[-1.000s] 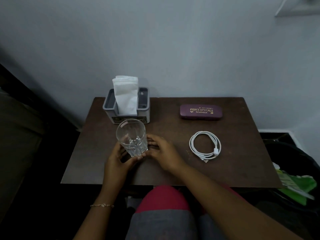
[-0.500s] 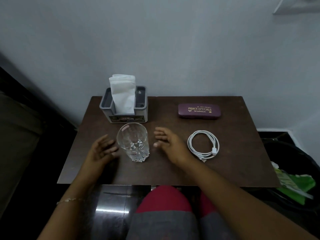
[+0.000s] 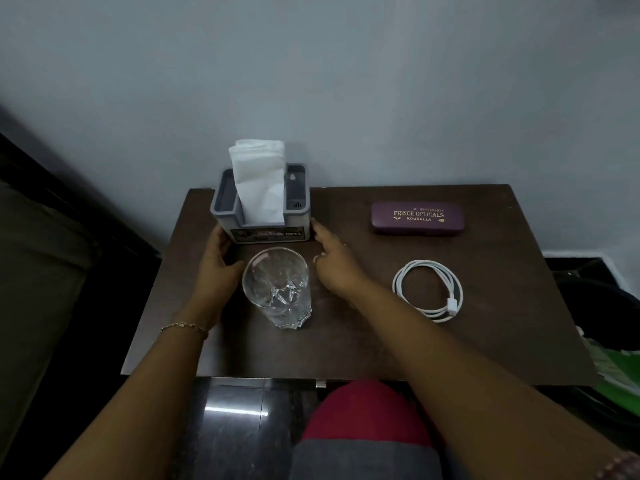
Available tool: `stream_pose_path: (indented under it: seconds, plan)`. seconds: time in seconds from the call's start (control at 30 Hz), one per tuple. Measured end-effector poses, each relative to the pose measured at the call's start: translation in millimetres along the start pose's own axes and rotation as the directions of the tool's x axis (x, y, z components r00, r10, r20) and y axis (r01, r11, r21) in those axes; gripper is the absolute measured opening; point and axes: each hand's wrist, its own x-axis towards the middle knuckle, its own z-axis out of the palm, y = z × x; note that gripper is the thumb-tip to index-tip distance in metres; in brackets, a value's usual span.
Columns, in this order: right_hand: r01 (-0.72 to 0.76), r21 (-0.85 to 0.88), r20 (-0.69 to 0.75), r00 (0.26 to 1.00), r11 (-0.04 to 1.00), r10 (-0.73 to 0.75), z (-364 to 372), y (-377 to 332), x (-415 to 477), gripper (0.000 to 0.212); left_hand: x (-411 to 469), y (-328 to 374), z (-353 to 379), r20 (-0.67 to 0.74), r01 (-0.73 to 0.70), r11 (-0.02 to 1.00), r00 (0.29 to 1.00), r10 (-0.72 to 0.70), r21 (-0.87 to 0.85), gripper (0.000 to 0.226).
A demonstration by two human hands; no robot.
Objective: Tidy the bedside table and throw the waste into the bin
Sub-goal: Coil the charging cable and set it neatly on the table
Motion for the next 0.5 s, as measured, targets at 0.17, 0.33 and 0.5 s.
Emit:
stream_pose_path:
  seconds: [0.17, 0.33, 0.5]
  plan:
    - [-0.019, 0.055, -0.011, 1.000, 0.998, 0.019, -4.0, -0.5, -6.8, 0.072, -13.9, 13.1, 6.1, 0.043, -0.033, 0.999, 0.999, 0.034, -0.021, 0.078]
    - [-0.029, 0.120, -0.042, 0.999, 0.992, 0.035, -7.3, 6.9, -19.3, 0.072, -30.9, 30.9, 19.6, 0.096, -0.074, 0.997, 0.992, 0.077, -0.036, 0.092]
    - [-0.046, 0.166, -0.053, 0.997, 0.985, 0.056, -8.2, 15.4, -32.2, 0.070, -38.8, 32.1, 28.2, 0.088, -0.091, 0.996, 0.992, 0.093, -0.026, 0.068]
